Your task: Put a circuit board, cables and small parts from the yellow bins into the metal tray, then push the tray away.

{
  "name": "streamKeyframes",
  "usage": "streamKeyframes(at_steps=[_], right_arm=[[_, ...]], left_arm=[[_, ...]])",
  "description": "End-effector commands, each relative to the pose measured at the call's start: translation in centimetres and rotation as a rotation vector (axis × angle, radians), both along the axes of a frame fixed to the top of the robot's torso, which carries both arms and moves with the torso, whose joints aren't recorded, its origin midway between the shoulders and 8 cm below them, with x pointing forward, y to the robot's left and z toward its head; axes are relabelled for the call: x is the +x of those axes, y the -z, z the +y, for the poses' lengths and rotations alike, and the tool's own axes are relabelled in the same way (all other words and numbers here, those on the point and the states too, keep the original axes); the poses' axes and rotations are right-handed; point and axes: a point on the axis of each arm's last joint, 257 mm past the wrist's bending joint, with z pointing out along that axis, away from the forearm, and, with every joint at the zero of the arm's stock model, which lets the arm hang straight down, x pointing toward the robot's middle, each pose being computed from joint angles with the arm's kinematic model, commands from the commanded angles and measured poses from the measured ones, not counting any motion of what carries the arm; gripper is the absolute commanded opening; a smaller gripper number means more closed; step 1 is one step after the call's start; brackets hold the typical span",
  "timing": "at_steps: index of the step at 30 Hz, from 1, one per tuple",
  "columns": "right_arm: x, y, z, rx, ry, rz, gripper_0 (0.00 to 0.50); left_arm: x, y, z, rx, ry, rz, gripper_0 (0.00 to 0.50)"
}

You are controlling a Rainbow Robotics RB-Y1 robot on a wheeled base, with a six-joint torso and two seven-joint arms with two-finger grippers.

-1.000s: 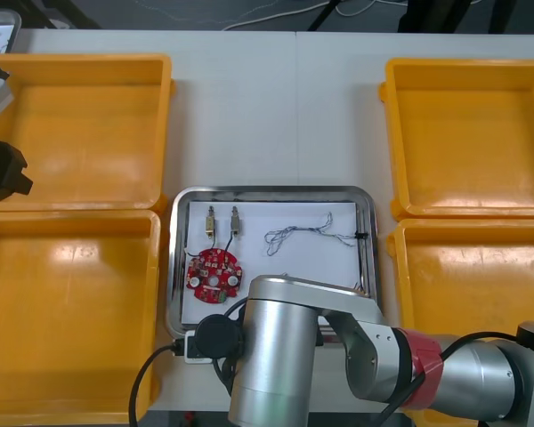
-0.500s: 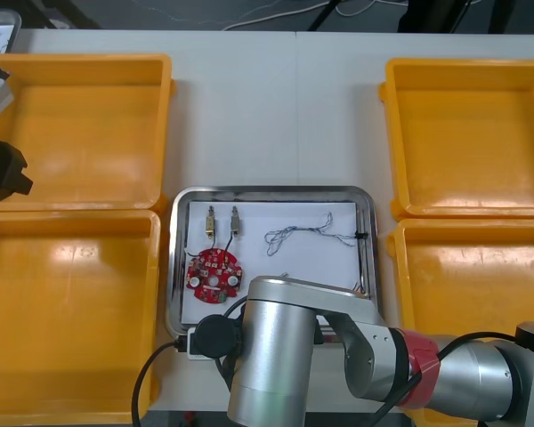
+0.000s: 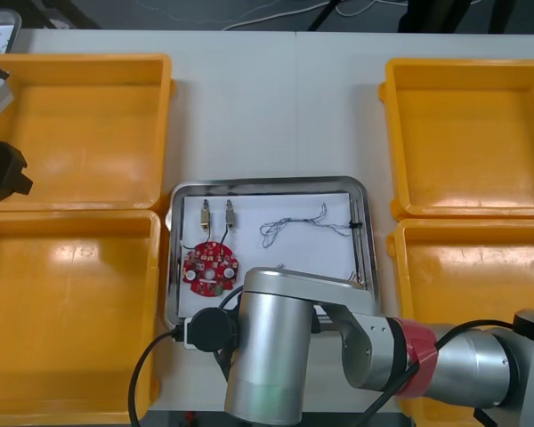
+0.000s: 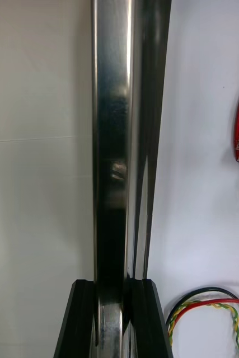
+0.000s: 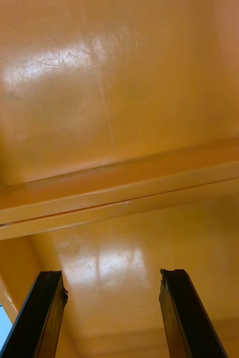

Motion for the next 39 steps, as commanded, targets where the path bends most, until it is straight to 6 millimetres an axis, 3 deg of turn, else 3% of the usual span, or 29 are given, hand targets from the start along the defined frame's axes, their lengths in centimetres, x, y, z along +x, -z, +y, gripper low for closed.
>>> streamKeyframes(at_steps=[1, 22, 39], right_arm=[[1.9, -2.2, 0.6, 0.007, -0.014, -0.068, 0.0], [7.1, -5.4, -1.1, 0.014, 0.052, -0.111, 0.0], [13.4, -7.1, 1.1, 0.069, 0.064, -0.197, 0.0]], left_arm=[[-0.4, -1.1, 0.8, 0.046, 0.043, -0.022, 0.5], [-0.4, -1.1, 0.8, 0.046, 0.043, -0.022, 0.5], [-0.4, -1.1, 0.8, 0.046, 0.043, -0.022, 0.5]])
